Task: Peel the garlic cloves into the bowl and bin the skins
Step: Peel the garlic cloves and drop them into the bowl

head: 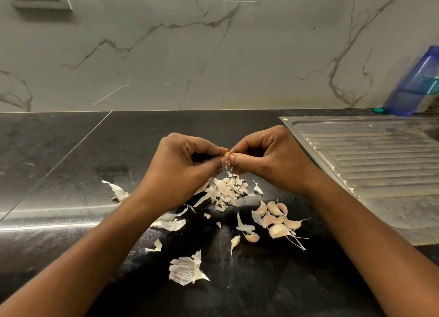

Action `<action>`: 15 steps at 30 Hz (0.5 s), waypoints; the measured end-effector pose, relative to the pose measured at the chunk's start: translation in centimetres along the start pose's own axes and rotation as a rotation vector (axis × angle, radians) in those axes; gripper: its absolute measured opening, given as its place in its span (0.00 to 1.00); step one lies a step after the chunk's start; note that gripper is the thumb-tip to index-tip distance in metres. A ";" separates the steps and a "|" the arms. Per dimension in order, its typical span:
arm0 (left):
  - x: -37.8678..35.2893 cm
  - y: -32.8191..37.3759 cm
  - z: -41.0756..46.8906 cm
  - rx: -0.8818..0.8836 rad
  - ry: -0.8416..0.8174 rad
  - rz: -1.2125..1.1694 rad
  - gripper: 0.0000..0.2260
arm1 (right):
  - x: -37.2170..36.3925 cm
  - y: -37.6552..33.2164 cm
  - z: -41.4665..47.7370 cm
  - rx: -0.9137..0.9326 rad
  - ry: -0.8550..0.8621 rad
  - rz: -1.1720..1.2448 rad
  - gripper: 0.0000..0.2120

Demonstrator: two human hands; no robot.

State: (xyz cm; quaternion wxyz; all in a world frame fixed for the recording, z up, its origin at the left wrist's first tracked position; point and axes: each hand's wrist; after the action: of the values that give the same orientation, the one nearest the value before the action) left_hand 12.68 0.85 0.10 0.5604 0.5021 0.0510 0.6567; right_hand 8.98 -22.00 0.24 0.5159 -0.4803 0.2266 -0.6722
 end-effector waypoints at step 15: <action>0.1 -0.1 0.2 0.057 -0.001 -0.076 0.07 | -0.1 -0.1 0.1 -0.005 0.010 0.045 0.07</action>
State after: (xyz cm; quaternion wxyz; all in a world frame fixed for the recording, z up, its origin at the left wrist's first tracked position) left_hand 12.89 0.89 0.17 0.5703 0.5159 0.0885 0.6330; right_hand 9.00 -21.89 0.29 0.5285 -0.4732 0.2416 -0.6622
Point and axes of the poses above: each hand's wrist, its own z-axis towards the middle knuckle, its own x-axis out of the back of the hand, y = z × x, and after that the axes turned 11 degrees about z, right-handed
